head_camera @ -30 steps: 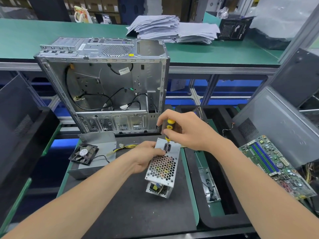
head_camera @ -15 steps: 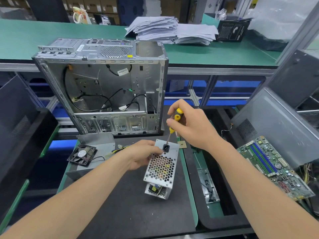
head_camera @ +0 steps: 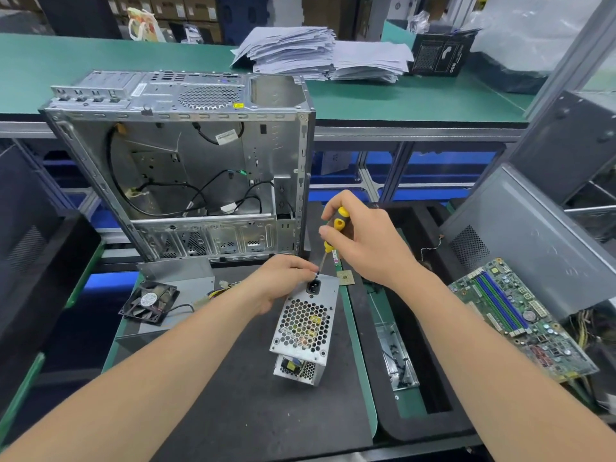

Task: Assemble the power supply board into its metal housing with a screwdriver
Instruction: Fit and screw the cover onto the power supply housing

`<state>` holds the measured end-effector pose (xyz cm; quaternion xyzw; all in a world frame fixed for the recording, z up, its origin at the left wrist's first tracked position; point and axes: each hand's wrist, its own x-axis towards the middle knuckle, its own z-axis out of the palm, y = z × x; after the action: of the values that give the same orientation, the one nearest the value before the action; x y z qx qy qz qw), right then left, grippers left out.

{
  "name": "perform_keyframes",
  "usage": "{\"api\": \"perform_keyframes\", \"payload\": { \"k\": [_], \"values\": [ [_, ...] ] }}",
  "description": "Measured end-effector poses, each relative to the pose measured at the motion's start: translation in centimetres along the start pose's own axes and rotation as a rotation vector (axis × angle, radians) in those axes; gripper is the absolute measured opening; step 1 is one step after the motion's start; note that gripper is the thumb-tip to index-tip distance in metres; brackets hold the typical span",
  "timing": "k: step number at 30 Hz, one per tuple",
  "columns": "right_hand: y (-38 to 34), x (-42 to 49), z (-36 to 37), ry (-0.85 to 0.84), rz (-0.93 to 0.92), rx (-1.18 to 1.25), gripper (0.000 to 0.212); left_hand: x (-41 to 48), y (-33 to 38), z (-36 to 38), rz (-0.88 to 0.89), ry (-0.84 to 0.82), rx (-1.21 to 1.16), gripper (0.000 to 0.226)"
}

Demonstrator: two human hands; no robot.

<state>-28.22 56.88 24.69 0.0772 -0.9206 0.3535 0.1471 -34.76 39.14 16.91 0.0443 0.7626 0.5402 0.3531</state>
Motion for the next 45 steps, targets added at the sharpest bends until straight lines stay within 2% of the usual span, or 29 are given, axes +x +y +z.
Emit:
{"api": "perform_keyframes", "payload": {
  "k": [6, 31, 38, 45],
  "values": [
    [-0.2, -0.1, 0.2, -0.038, -0.012, 0.002, 0.014, 0.5, 0.6, -0.1, -0.110, -0.102, -0.169, 0.022],
    [-0.9, 0.7, 0.0, -0.182, -0.047, -0.057, 0.017, 0.8, 1.0, -0.3, -0.142, -0.053, -0.171, 0.025],
    [-0.8, 1.0, -0.5, -0.274, -0.044, -0.045, 0.021, 1.1, 0.7, -0.2, -0.132, -0.072, -0.192, 0.027],
    [-1.2, 1.7, -1.4, -0.451, -0.068, -0.097, 0.027, 1.4, 0.6, -0.3, -0.121, -0.053, -0.169, 0.023]
  ]
}}
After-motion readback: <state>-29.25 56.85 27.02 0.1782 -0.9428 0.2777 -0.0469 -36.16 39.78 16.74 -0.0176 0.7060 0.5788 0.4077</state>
